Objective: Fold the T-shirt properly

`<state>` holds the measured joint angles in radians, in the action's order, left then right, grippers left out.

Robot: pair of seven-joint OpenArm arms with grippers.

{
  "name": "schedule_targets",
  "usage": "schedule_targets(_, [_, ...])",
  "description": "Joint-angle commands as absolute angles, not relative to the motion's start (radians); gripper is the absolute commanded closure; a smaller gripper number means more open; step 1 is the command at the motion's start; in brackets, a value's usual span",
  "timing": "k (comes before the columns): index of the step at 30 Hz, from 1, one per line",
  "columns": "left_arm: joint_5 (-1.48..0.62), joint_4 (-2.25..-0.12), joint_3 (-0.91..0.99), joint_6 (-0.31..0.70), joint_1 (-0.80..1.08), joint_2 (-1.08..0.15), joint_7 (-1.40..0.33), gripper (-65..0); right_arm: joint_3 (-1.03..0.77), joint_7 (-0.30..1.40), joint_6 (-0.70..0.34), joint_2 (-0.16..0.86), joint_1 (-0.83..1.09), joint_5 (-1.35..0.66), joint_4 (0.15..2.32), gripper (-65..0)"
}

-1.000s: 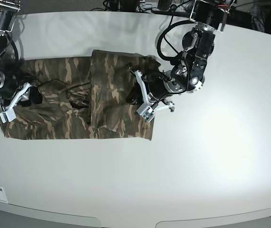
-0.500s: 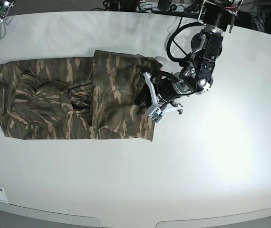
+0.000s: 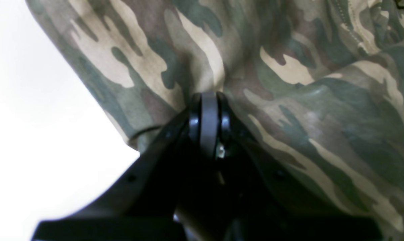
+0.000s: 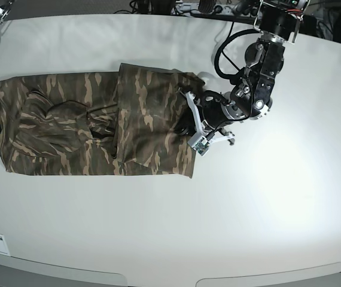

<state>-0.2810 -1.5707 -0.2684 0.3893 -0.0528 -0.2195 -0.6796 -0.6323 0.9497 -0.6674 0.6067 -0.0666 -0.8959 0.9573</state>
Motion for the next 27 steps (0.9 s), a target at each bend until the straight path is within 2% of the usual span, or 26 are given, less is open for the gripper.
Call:
schedule_targets(1, [-0.204, -1.560, -0.265, 0.362, -0.047, -0.238, -0.785, 0.0, -0.635, 1.003, -0.685, 0.625, -0.072, -0.916, 0.961, -42.2])
schedule_targets(12, [-0.244, -1.563, -0.265, 0.362, -0.051, -0.238, -0.785, 0.0, -0.489, 1.241, -0.698, 0.610, -0.072, -1.234, 0.960, -42.0])
schedule_targets(21, [-0.244, -1.563, -0.265, 0.362, -0.051, -0.238, -0.785, 0.0, -0.378, 1.243, -0.698, 0.609, -0.072, -1.287, 0.960, -41.3])
schedule_targets(23, [-0.244, -1.563, -0.265, 0.362, -0.051, -0.238, -0.785, 0.0, -0.378, 1.238, -0.698, 0.609, -0.072, -1.287, 0.960, -36.6])
schedule_targets(24, [-0.244, -1.563, -0.265, 0.362, -0.051, -0.238, -0.785, 0.0, -0.378, 1.229, -0.698, 0.609, -0.072, -1.287, 0.960, -31.1])
schedule_targets(27, [-0.245, -1.563, -0.265, 0.362, -0.051, -0.238, -0.785, 0.0, -0.378, 1.214, -0.698, 0.604, -0.072, -1.283, 0.960, -5.1])
